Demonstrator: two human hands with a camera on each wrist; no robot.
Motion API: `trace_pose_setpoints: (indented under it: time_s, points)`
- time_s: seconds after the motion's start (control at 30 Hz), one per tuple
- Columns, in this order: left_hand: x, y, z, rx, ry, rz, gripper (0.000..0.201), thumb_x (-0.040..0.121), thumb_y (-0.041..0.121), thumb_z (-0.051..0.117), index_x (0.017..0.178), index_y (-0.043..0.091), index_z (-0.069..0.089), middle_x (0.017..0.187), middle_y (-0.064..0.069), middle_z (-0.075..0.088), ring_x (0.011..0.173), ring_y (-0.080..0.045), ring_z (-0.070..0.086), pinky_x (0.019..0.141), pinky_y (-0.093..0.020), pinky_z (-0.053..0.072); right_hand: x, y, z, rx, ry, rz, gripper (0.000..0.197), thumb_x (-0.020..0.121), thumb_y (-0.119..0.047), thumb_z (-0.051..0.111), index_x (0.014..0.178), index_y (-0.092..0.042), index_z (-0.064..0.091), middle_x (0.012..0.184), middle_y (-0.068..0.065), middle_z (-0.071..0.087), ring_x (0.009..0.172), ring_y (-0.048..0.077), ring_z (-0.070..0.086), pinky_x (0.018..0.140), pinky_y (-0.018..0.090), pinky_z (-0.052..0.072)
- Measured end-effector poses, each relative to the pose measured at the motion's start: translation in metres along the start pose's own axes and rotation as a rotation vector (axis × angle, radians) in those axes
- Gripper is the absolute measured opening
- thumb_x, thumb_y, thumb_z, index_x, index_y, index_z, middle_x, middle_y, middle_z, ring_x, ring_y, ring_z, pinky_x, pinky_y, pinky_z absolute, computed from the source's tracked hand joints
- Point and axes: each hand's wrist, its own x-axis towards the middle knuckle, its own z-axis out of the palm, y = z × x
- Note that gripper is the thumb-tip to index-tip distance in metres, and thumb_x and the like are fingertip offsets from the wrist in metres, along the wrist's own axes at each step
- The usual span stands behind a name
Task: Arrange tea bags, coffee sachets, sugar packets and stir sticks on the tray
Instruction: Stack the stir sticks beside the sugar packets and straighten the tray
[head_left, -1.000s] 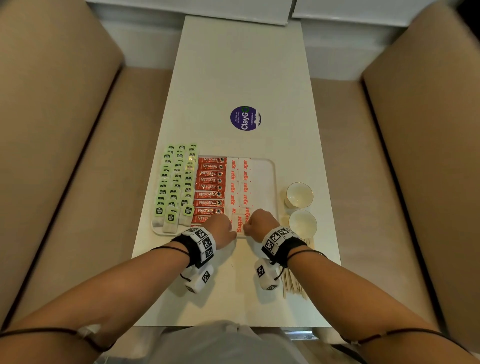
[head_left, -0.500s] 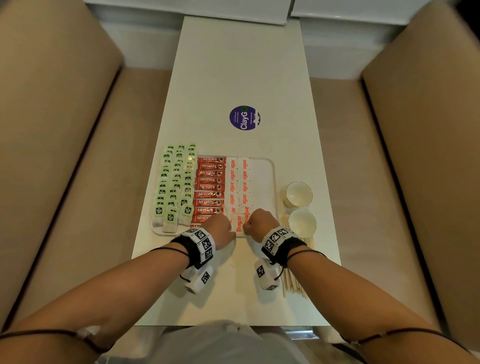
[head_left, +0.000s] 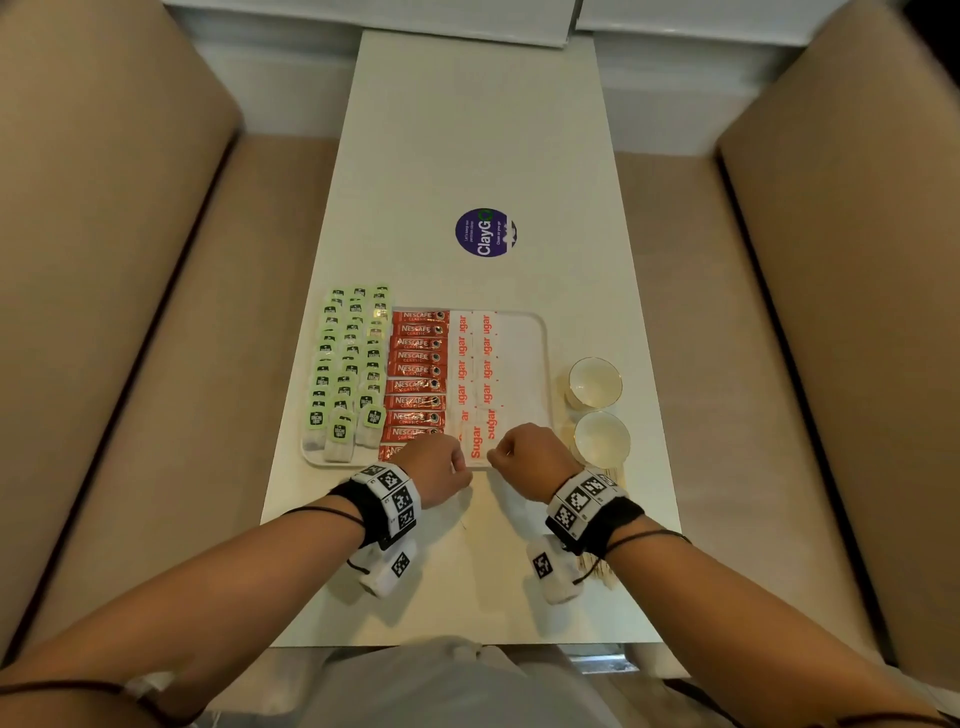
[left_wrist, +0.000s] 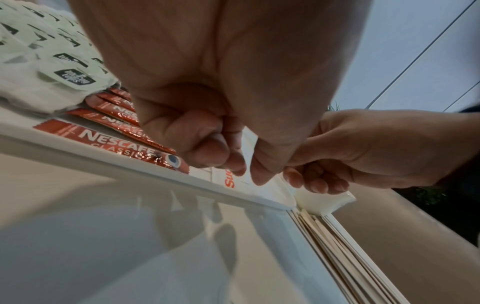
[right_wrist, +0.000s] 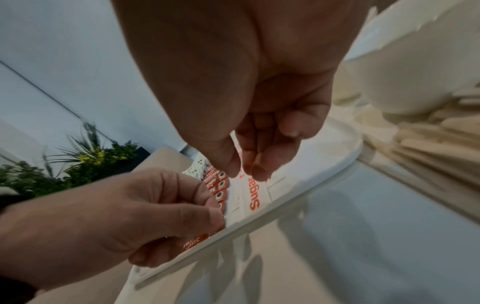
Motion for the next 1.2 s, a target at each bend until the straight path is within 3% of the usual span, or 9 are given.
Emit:
trace_pose_setpoints:
  time_s: [0.17,0.33,0.43,0.63,0.73,0.9,1.03,1.13,1.2]
  points:
    - [-0.007,0.003,0.010,-0.037,-0.059,0.060,0.013,0.083,0.039,0.069,0.080,0.027,0.063,0.080,0.011,0.062,0.075,-0.006,0.058,0.066,-0.027,0.046,-0.029,0.024,-0.009,-0.056,-0.021,-0.035,0.036,0.095,-0.036,0.062,0.063,-0.021,0.056,0.059,-0.006,0.057,0.056,0.013,0.054,0.059,0.030,0.050]
    - [-0.010,0.016,0.022,-0.077,-0.079,0.046,0.015,0.083,0.040,0.068,0.089,0.027,0.064,0.083,0.010,0.067,0.087,-0.013,0.063,0.082,-0.032,0.054,-0.054,0.056,-0.019,-0.129,-0.025,0.047,0.038,0.095,-0.037,0.061,0.065,-0.013,0.059,0.066,0.004,0.064,0.063,0.018,0.061,0.056,0.028,0.044]
    - [-0.012,0.028,0.030,-0.080,-0.070,0.038,0.021,0.085,0.042,0.068,0.098,0.025,0.064,0.090,0.006,0.068,0.089,-0.015,0.064,0.087,-0.035,0.054,-0.065,0.078,-0.020,-0.195,0.002,0.148,0.038,0.094,-0.047,0.059,0.071,-0.017,0.054,0.071,-0.001,0.061,0.070,0.020,0.063,0.066,0.032,0.052]
    - [-0.011,0.056,0.048,-0.109,-0.078,0.019,0.037,0.084,0.048,0.070,0.111,0.024,0.061,0.105,0.003,0.066,0.096,-0.017,0.063,0.090,-0.035,0.053,-0.074,0.116,-0.014,-0.156,0.084,0.413,0.074,0.081,-0.076,0.059,0.119,-0.013,0.049,0.118,0.006,0.053,0.104,0.028,0.062,0.082,0.039,0.052]
    - [-0.010,0.066,0.056,-0.093,-0.121,0.037,0.055,0.085,0.052,0.069,0.128,0.020,0.058,0.115,0.002,0.066,0.105,-0.018,0.062,0.097,-0.035,0.051,-0.072,0.123,-0.011,-0.124,0.079,0.488,0.087,0.079,-0.080,0.057,0.130,-0.010,0.045,0.129,0.010,0.050,0.114,0.031,0.059,0.090,0.042,0.051]
    - [-0.012,0.079,0.066,0.054,-0.217,0.084,0.070,0.088,0.058,0.062,0.138,0.011,0.048,0.137,-0.008,0.052,0.122,-0.026,0.054,0.103,-0.039,0.044,-0.069,0.118,-0.012,-0.074,0.015,0.439,0.064,0.087,-0.069,0.059,0.110,-0.009,0.053,0.105,0.006,0.062,0.086,0.023,0.061,0.069,0.033,0.048]
    - [-0.015,0.089,0.069,0.107,-0.248,0.097,0.068,0.086,0.061,0.063,0.132,0.012,0.049,0.133,-0.008,0.047,0.110,-0.026,0.056,0.093,-0.040,0.049,-0.071,0.110,-0.011,-0.096,-0.025,0.420,0.049,0.092,-0.062,0.058,0.081,-0.015,0.051,0.081,0.002,0.061,0.076,0.021,0.061,0.064,0.031,0.047]
    - [-0.016,0.100,0.068,0.112,-0.266,0.111,0.057,0.087,0.057,0.065,0.118,0.012,0.051,0.125,-0.010,0.048,0.094,-0.025,0.056,0.079,-0.035,0.048,-0.073,0.102,-0.012,-0.111,-0.049,0.401,0.046,0.094,-0.057,0.058,0.079,-0.014,0.051,0.082,0.003,0.060,0.079,0.022,0.061,0.067,0.031,0.047]
    - [-0.016,0.107,0.067,0.126,-0.285,0.123,0.052,0.089,0.053,0.065,0.116,0.010,0.053,0.124,-0.013,0.051,0.099,-0.027,0.057,0.077,-0.033,0.044,-0.073,0.098,-0.011,-0.102,-0.070,0.384,0.041,0.095,-0.050,0.057,0.079,-0.013,0.052,0.079,0.002,0.058,0.078,0.022,0.060,0.065,0.029,0.046]
